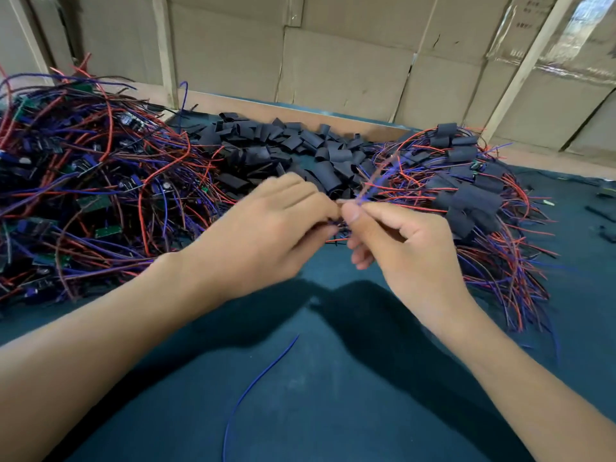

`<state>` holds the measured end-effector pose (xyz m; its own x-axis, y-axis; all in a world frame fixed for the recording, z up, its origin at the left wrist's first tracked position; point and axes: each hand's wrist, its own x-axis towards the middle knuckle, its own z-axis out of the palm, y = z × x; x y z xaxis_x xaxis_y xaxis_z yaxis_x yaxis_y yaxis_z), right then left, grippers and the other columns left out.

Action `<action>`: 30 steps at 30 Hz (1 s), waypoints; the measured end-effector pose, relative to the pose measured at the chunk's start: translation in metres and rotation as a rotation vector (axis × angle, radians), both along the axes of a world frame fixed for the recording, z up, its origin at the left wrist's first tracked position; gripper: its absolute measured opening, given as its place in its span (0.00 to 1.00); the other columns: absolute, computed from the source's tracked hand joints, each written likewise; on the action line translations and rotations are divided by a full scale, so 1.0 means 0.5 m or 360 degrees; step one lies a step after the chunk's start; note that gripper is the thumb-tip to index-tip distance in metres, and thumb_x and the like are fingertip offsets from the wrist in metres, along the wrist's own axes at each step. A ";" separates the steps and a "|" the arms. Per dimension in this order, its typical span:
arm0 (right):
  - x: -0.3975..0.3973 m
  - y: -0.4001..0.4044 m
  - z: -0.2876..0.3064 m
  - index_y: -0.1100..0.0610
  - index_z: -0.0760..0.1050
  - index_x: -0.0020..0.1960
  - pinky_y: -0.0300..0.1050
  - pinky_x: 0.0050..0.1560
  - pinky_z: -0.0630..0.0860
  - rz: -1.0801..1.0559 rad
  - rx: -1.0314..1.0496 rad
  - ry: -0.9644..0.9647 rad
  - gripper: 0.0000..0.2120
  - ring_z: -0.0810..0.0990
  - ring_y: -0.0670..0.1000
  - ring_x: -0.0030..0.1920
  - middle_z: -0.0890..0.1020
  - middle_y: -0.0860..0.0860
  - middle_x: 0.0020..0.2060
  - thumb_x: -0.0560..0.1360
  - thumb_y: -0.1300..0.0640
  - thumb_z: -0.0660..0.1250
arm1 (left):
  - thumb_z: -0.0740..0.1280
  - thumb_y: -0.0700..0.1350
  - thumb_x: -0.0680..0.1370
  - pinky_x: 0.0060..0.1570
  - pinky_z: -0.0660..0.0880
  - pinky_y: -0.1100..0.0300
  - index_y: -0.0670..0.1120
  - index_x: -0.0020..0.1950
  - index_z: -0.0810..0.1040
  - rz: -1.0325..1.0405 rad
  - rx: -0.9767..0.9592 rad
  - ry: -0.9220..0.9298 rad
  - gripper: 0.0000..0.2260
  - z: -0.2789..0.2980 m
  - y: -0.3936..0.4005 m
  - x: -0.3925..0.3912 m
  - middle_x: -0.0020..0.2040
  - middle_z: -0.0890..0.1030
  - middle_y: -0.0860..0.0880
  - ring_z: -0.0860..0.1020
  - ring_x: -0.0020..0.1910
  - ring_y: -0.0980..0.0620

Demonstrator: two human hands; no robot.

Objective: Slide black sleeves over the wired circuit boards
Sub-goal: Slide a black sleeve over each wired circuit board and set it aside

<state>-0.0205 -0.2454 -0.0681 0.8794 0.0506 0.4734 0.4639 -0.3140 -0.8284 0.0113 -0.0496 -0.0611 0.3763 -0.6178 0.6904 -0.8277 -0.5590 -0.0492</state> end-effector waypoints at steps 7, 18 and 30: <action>0.006 -0.015 0.028 0.60 0.85 0.47 0.45 0.36 0.78 0.0141 0.0799 0.0200 0.08 0.80 0.54 0.36 0.82 0.55 0.37 0.75 0.56 0.70 | 0.68 0.43 0.81 0.52 0.73 0.63 0.46 0.70 0.72 -0.0023 -0.0258 0.0525 0.18 -0.020 0.004 0.005 0.54 0.77 0.50 0.73 0.46 0.61; 0.017 -0.079 0.070 0.59 0.81 0.54 0.42 0.30 0.68 0.0344 0.1352 0.0358 0.13 0.65 0.48 0.27 0.69 0.47 0.30 0.82 0.55 0.59 | 0.64 0.46 0.77 0.57 0.74 0.58 0.54 0.60 0.82 -0.0080 -0.0607 0.1311 0.14 -0.015 0.048 0.041 0.53 0.83 0.57 0.79 0.54 0.53; 0.018 -0.065 0.059 0.58 0.85 0.55 0.38 0.23 0.52 0.0293 0.0744 0.0829 0.16 0.52 0.46 0.23 0.56 0.46 0.28 0.79 0.48 0.66 | 0.70 0.51 0.79 0.61 0.72 0.59 0.54 0.75 0.70 0.0707 0.0270 0.1186 0.25 -0.018 0.066 0.081 0.66 0.79 0.49 0.78 0.62 0.48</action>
